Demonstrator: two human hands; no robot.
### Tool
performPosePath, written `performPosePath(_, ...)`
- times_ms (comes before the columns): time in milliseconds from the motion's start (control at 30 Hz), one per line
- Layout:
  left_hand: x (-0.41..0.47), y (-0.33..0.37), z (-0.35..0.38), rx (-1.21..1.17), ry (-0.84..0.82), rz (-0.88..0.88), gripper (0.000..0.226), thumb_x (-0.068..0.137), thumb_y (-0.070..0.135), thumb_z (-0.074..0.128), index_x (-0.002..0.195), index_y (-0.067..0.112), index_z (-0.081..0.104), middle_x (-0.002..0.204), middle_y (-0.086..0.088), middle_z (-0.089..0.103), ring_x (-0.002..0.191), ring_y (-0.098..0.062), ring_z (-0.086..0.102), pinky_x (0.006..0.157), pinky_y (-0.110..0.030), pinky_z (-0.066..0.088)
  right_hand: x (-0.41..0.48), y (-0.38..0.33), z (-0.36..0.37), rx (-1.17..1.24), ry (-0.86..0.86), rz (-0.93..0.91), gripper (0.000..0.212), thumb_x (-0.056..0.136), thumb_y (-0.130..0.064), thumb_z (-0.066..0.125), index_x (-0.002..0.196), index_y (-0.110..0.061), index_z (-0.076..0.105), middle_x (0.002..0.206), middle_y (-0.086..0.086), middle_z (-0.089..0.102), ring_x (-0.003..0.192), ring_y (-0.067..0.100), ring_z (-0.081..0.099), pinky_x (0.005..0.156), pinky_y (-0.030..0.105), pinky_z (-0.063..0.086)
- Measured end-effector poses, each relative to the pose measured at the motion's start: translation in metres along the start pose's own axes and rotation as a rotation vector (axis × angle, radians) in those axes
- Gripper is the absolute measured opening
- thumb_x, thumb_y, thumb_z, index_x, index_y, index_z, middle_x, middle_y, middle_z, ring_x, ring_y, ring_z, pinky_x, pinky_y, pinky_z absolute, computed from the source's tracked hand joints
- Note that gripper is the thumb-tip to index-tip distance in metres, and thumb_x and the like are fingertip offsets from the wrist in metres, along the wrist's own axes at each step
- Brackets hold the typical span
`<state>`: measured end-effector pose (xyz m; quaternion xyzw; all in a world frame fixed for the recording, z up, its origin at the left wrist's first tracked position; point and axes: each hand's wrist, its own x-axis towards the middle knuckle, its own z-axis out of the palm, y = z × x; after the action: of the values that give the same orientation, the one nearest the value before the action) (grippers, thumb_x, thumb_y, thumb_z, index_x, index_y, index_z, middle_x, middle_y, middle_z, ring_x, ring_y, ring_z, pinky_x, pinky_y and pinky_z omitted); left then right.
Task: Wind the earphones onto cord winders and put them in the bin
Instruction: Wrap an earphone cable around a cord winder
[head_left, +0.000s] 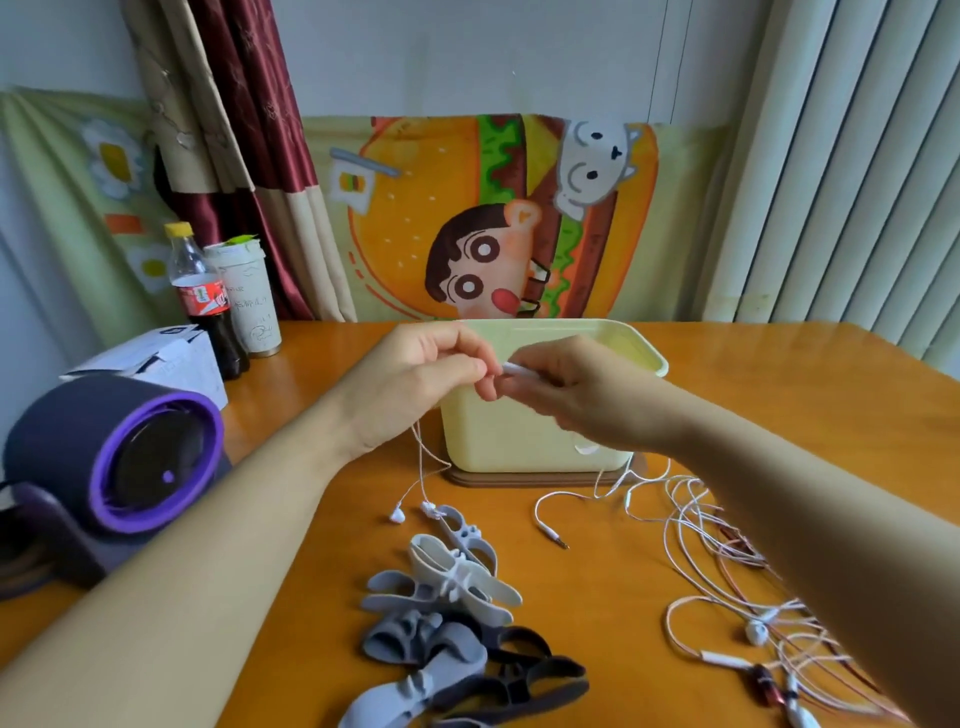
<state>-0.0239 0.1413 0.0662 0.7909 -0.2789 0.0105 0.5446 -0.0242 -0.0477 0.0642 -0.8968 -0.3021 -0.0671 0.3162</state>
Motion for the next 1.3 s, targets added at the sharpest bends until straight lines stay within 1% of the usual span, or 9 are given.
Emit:
performPosePath(200, 0.005, -0.046, 0.017, 0.173, -0.048, -0.152, 0.012, 0.095, 0.018, 0.060, 0.101, 0.026, 0.066, 0.065, 0.014, 0.064, 0.064, 0.008, 0.058, 0.067, -0.004, 0.041, -0.032, 0.041, -0.009, 0.330, 0.134, 0.243, 0.034, 0.099, -0.033, 0.042, 0.091, -0.012, 0.067, 0.052, -0.010, 0.035, 0.049, 0.009, 0.030, 0.048, 0.024, 0.028)
performPosePath(333, 0.003, -0.084, 0.018, 0.530, -0.276, -0.355, 0.015, 0.093, 0.023, 0.063, 0.091, 0.037, 0.062, 0.086, 0.010, 0.066, 0.074, 0.005, 0.061, 0.071, -0.013, 0.048, -0.039, 0.057, -0.013, 0.277, 0.103, 0.343, 0.029, 0.100, -0.022, 0.044, 0.096, -0.009, 0.070, 0.056, -0.004, 0.052, 0.051, 0.011, 0.042, 0.050, 0.020, 0.036)
performPosePath(433, 0.000, -0.098, 0.015, 0.699, -0.468, -0.480, 0.018, 0.091, 0.023, 0.065, 0.096, 0.039, 0.060, 0.103, 0.009, 0.065, 0.094, -0.007, 0.063, 0.087, -0.028, 0.052, -0.044, 0.062, -0.005, 0.257, -0.002, 0.407, 0.027, 0.099, -0.019, 0.045, 0.107, -0.007, 0.068, 0.067, 0.000, 0.063, 0.052, 0.009, 0.046, 0.049, 0.019, 0.039)
performPosePath(567, 0.003, -0.095, 0.021, 0.781, -0.625, -0.495, 0.036, 0.090, 0.020, 0.067, 0.124, 0.028, 0.059, 0.095, 0.019, 0.055, 0.075, 0.003, 0.053, 0.065, -0.012, 0.042, -0.050, 0.063, 0.015, 0.155, -0.079, 0.374, 0.029, 0.101, -0.013, 0.040, 0.123, -0.011, 0.059, 0.066, -0.003, 0.063, 0.045, -0.002, 0.049, 0.047, 0.011, 0.038)
performPosePath(767, 0.006, -0.105, 0.034, 0.973, -0.516, -0.397, 0.017, 0.087, 0.033, 0.070, 0.102, 0.032, 0.063, 0.095, 0.008, 0.039, 0.074, -0.006, 0.047, 0.058, -0.019, 0.035, -0.057, 0.053, 0.023, 0.145, -0.117, 0.354, 0.024, 0.101, -0.022, 0.041, 0.104, -0.013, 0.063, 0.071, -0.004, 0.062, 0.055, 0.005, 0.049, 0.051, 0.017, 0.038)
performPosePath(967, 0.003, -0.091, 0.023, 0.805, -0.310, -0.368, 0.018, 0.084, 0.041, 0.071, 0.090, 0.025, 0.066, 0.084, 0.008, 0.061, 0.072, -0.007, 0.061, 0.064, -0.022, 0.048, -0.049, 0.030, -0.013, 0.125, 0.224, 0.286, 0.031, 0.101, -0.024, 0.043, 0.089, -0.011, 0.068, 0.058, -0.006, 0.053, 0.043, -0.002, 0.042, 0.048, 0.012, 0.033)
performPosePath(1067, 0.000, -0.071, 0.019, 0.579, -0.187, -0.327, 0.020, 0.082, 0.036, 0.075, 0.091, 0.024, 0.063, 0.081, 0.005, 0.072, 0.073, -0.005, 0.068, 0.069, -0.022, 0.050, -0.041, 0.013, -0.036, 0.271, 0.408, 0.284, 0.028, 0.099, -0.024, 0.047, 0.083, -0.014, 0.068, 0.058, -0.003, 0.057, 0.055, 0.010, 0.048, 0.058, 0.024, 0.039)
performPosePath(1200, -0.002, -0.045, 0.029, 0.190, -0.115, -0.258, 0.023, 0.086, 0.028, 0.070, 0.099, 0.019, 0.053, 0.085, -0.003, 0.076, 0.074, -0.010, 0.071, 0.074, -0.027, 0.053, -0.035, -0.007, -0.045, 0.351, 0.381, 0.267, 0.025, 0.099, -0.018, 0.047, 0.093, -0.007, 0.068, 0.064, 0.002, 0.062, 0.066, 0.017, 0.057, 0.067, 0.031, 0.046)
performPosePath(1300, -0.005, -0.029, 0.036, -0.012, -0.068, -0.231, 0.012, 0.092, 0.023, 0.062, 0.098, 0.017, 0.053, 0.083, -0.002, 0.069, 0.069, -0.011, 0.064, 0.081, -0.037, 0.056, -0.038, -0.021, -0.049, 0.365, 0.360, 0.228, 0.025, 0.100, -0.014, 0.043, 0.096, -0.005, 0.067, 0.065, 0.002, 0.062, 0.060, 0.015, 0.056, 0.061, 0.027, 0.047)
